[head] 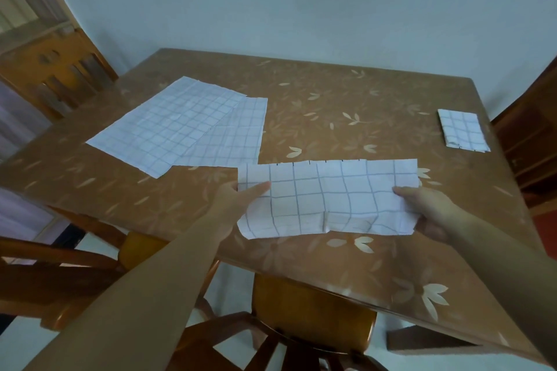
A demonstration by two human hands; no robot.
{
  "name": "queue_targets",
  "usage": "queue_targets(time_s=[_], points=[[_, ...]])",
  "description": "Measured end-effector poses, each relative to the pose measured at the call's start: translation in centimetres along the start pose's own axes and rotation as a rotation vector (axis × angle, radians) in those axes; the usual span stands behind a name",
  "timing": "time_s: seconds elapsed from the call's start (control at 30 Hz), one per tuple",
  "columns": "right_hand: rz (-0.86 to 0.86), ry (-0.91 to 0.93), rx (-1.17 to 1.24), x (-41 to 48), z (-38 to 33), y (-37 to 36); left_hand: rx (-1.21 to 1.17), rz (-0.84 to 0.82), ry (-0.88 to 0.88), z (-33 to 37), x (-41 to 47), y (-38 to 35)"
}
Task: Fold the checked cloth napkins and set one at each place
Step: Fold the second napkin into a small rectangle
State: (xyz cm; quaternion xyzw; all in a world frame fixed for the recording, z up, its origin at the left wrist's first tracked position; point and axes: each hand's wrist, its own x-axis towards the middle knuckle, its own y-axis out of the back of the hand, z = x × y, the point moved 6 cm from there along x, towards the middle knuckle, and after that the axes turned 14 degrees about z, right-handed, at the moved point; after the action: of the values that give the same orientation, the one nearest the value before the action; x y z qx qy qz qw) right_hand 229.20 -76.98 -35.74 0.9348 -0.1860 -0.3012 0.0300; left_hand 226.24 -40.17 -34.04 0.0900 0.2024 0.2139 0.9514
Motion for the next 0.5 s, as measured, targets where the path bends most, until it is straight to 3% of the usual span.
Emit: queue_targets(time_s=[0.2,0.33,0.5], points=[[0.025,-0.132,-0.025,1.6,0.9,0.7,-0.019,-0.17,0.108,-1.6,-0.4,-1.4],[0.066,-0.175,-0.039,2.3,2.4,1.3,0.19,-0.347,0.219,-3.5,-1.1,-2.2],[-0.029,-0.144,-0.012,2.2,2.1,1.4,0.245,-0.256,0.177,-4.5,0.1,-1.9]])
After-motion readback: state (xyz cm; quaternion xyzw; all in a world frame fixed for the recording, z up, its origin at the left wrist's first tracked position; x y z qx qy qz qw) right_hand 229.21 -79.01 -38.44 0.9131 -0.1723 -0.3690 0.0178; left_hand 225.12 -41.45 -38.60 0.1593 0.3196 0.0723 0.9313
